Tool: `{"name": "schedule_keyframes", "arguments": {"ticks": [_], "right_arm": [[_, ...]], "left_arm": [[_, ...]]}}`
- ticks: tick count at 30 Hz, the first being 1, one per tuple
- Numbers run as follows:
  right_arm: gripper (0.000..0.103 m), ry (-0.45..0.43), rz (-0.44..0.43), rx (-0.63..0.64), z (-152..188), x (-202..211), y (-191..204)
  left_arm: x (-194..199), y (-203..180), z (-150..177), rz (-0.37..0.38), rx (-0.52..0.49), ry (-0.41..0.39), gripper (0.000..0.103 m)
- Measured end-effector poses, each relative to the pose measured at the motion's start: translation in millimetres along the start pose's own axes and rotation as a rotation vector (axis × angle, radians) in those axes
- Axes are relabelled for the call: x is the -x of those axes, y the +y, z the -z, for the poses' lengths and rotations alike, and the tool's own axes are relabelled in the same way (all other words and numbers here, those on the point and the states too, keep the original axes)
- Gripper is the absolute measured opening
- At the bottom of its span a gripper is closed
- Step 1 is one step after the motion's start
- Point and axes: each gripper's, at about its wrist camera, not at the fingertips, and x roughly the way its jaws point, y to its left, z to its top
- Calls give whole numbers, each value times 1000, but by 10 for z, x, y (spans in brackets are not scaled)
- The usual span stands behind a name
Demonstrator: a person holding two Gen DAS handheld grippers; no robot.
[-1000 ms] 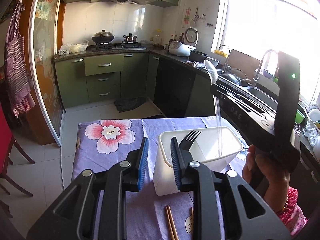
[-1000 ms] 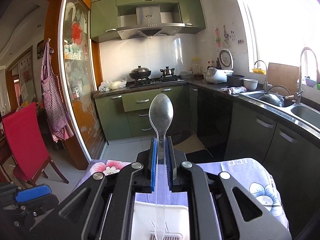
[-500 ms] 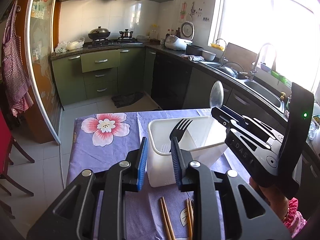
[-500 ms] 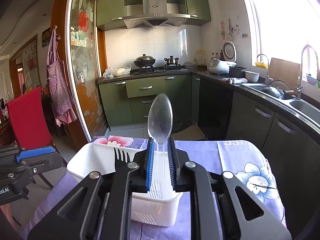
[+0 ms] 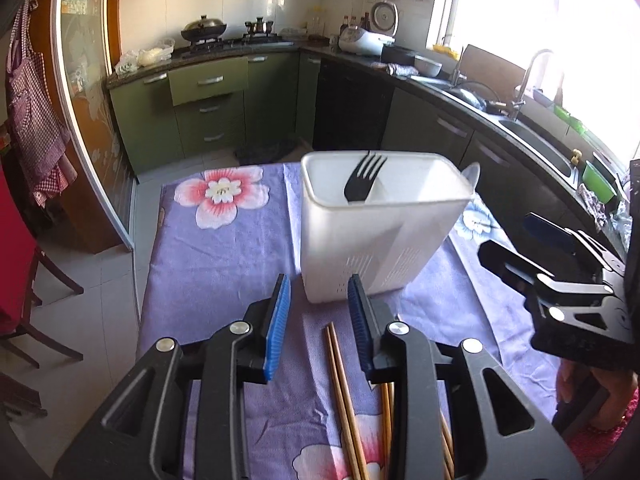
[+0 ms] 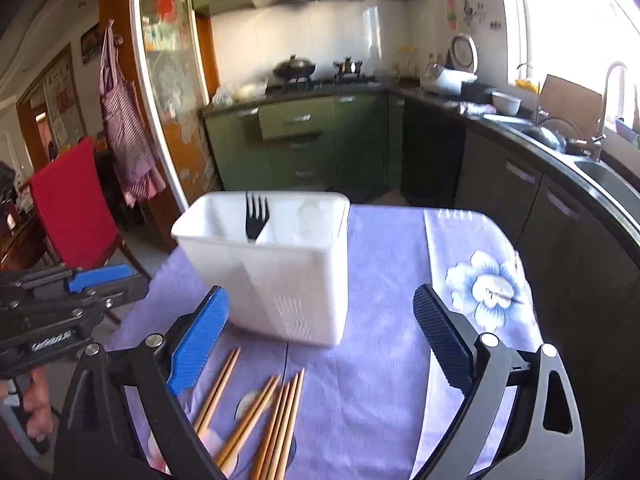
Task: Organize utensils
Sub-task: 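Lower the left tool onto a wooden chopstick and grasp it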
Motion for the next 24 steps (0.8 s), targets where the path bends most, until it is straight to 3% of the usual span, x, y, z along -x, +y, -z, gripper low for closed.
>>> {"name": "schedule_keyframes", "arguments": {"ticks": [4, 12, 18, 24], "right_arm": [[98, 88, 16, 34, 302, 120, -28], [98, 91, 26, -10, 712, 418, -268], [98, 106, 12, -36, 831, 479, -415], [98, 111, 2, -54, 858, 484, -465]], "left_arm": [[-265, -36, 195, -23, -3, 123, 29], [-821, -95, 545, -38, 18, 329, 19], [-948, -89, 648, -80, 21, 370, 17], [-978, -105, 644, -54, 33, 385, 17]]}}
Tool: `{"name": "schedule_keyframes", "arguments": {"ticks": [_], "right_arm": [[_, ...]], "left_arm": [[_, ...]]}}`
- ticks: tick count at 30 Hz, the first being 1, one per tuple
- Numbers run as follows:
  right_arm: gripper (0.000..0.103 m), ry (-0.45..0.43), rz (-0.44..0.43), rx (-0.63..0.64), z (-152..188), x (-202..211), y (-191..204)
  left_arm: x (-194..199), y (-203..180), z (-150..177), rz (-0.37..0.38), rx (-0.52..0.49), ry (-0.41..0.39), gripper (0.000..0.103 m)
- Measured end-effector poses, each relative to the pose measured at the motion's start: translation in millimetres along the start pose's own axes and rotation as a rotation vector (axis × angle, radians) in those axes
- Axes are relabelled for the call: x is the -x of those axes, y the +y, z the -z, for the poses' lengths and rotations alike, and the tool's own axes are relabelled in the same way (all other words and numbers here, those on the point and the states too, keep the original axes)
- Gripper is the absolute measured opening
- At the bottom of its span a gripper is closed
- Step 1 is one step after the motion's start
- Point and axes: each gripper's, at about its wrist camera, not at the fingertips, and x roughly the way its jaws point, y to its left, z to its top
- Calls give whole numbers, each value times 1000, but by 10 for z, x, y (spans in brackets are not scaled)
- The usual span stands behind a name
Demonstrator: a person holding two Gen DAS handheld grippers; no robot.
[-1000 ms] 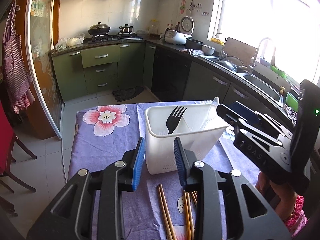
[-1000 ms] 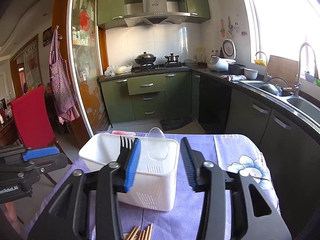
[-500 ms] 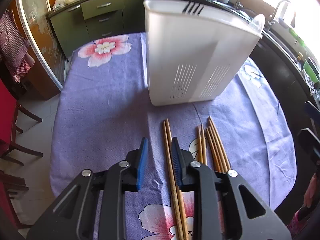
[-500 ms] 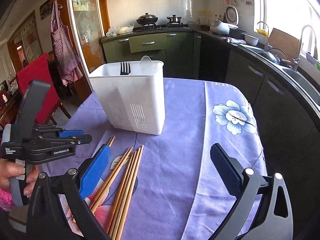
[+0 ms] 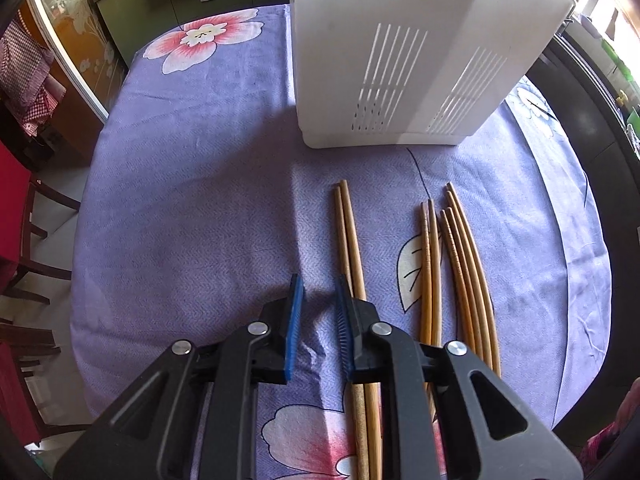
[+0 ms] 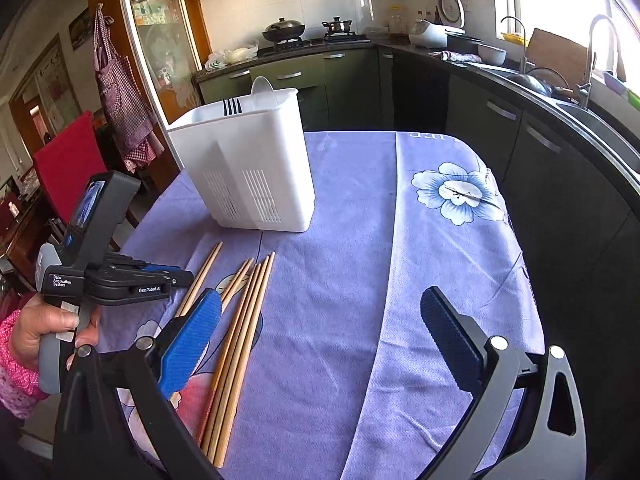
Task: Organize utensils
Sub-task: 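Lower the left tool onto a wooden chopstick and grasp it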
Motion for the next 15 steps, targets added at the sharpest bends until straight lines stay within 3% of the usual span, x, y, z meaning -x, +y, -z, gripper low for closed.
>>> {"name": "schedule_keyframes", "arguments": {"ticks": [15], "right_arm": [[98, 29, -10, 4, -36, -137, 38]], "left_arm": [[-27, -114, -22, -3, -36, 20, 17]]}}
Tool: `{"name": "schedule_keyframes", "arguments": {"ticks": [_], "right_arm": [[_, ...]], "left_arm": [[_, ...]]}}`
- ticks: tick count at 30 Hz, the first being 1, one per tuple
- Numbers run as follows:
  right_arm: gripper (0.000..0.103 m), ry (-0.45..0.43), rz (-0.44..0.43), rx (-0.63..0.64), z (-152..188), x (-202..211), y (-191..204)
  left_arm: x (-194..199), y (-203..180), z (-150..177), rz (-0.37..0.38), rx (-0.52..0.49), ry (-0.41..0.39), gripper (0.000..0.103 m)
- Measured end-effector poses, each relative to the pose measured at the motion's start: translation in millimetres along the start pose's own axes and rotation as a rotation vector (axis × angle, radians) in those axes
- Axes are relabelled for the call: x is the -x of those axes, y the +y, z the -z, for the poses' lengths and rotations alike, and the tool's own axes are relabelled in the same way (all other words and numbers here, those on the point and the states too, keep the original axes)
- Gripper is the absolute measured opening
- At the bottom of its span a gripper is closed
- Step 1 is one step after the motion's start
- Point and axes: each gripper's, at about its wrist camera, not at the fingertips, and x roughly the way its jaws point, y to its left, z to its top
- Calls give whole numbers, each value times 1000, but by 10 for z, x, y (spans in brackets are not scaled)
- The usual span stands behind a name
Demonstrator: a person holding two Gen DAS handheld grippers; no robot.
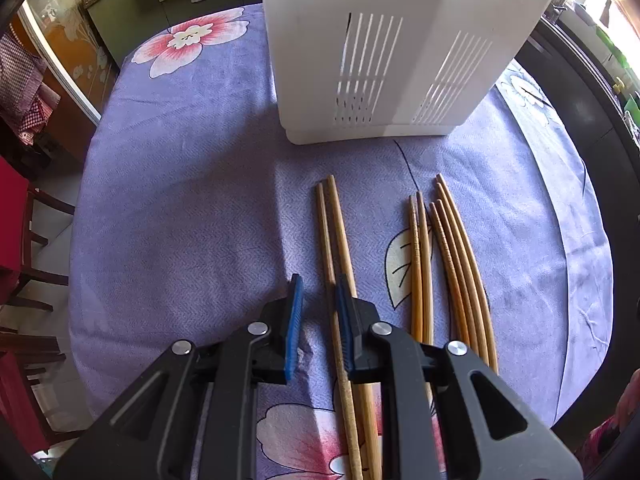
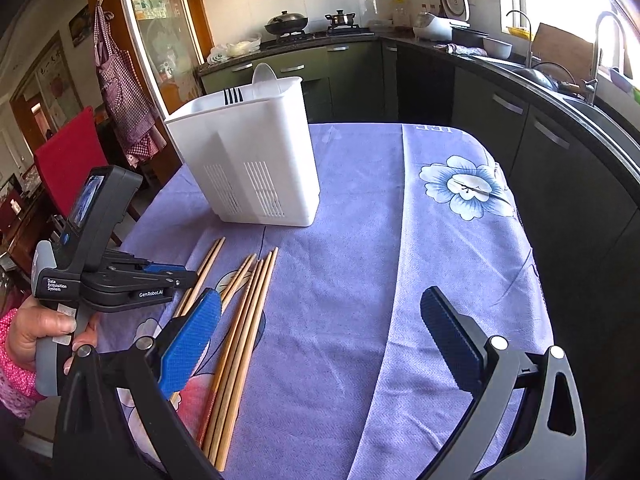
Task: Organize utensils
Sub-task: 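Lower the left tool onto a wooden chopstick and grasp it, then lift the chopstick with the left tool while the right tool grasps another chopstick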
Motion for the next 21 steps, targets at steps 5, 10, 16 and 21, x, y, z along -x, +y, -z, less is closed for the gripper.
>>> {"name": "schedule_keyframes", "arguments": {"ticks": [5, 10, 16, 21], "right_arm": [[98, 6, -6, -4, 8, -38, -3], [98, 20, -11, -5, 14, -85, 6], [98, 65, -34, -18, 9, -244, -6], [98, 188, -147, -61, -38, -580, 22]], "left_arm": [[-33, -29, 1, -22, -18, -4, 16], [-32, 3, 7, -10, -22, -8, 6], [164, 125, 66, 5, 9, -79, 5], [548, 269, 203, 27, 46, -215, 5]]}}
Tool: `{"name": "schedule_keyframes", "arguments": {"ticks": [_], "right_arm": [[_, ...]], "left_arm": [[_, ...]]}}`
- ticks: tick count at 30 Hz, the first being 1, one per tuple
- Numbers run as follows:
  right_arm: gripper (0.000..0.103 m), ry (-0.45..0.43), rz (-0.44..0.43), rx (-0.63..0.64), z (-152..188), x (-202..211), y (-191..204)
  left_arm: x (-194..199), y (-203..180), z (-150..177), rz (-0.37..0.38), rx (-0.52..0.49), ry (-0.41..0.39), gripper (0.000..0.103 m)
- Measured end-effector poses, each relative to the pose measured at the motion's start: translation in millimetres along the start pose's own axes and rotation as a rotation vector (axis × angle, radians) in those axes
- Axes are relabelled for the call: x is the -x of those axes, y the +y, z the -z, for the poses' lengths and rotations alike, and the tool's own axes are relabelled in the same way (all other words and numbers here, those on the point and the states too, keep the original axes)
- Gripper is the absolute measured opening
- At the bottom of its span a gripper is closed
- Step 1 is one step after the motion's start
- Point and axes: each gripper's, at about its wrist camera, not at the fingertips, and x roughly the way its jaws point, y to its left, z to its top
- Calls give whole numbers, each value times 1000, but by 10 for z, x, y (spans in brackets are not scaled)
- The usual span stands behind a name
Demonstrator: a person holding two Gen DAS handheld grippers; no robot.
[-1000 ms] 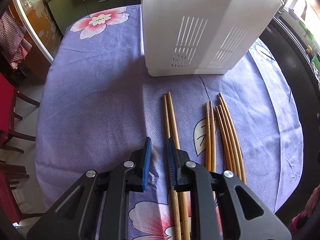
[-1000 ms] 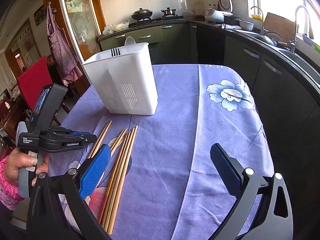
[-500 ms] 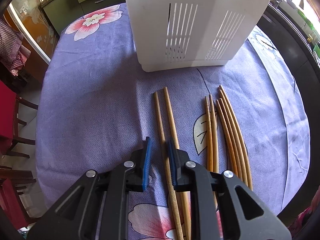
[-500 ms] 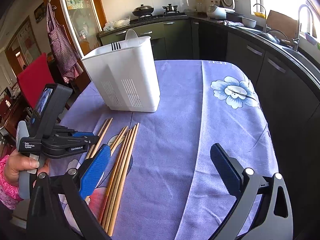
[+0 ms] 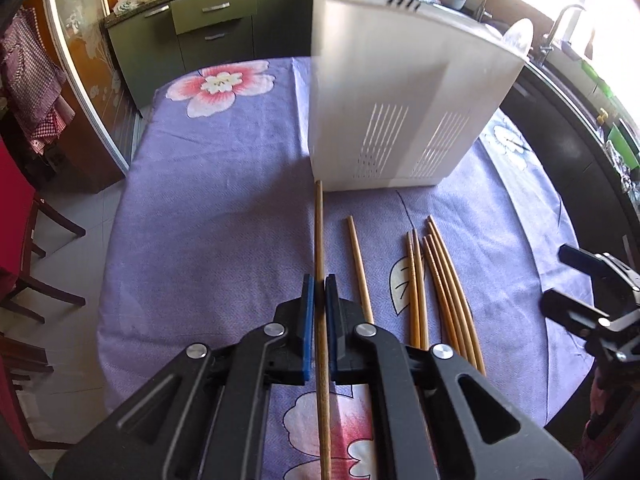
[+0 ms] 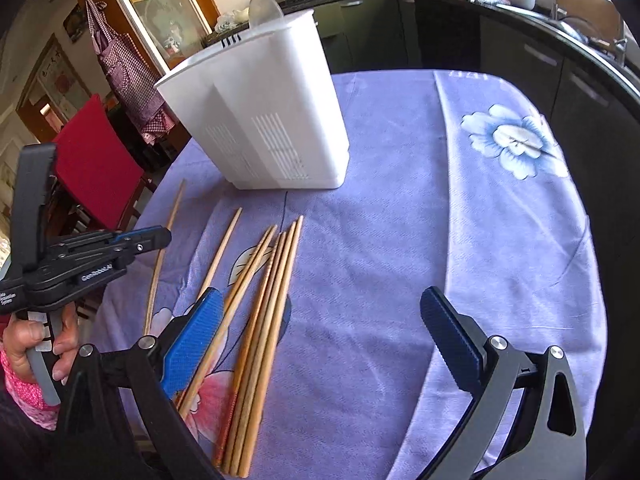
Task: Organize utensils
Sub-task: 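Lift the chopstick with the left tool while the right tool grasps another chopstick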
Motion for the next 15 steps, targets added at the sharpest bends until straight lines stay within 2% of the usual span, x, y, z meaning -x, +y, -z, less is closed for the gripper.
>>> {"name": "schedule_keyframes", "arguments": {"ticks": [2, 4, 5, 6, 10, 15], "right_arm": [[95, 44, -23, 7, -46, -141, 50], [80, 88, -6, 26, -90, -280, 118], [64, 114, 12, 34, -115, -354, 146], [54, 137, 29, 41, -140, -420, 166], [44, 183, 66, 52, -188, -611, 215], [30, 193, 106, 76, -187, -719, 250]], "left_arm": [[160, 40, 32, 5, 10, -54, 6], [298, 79, 53, 6, 13, -101, 5], [360, 81, 70, 6, 7, -121, 6], [413, 75, 85, 9, 2, -135, 6], [532, 70, 137, 40, 0, -162, 5], [609, 85, 183, 50, -12, -179, 5]]}}
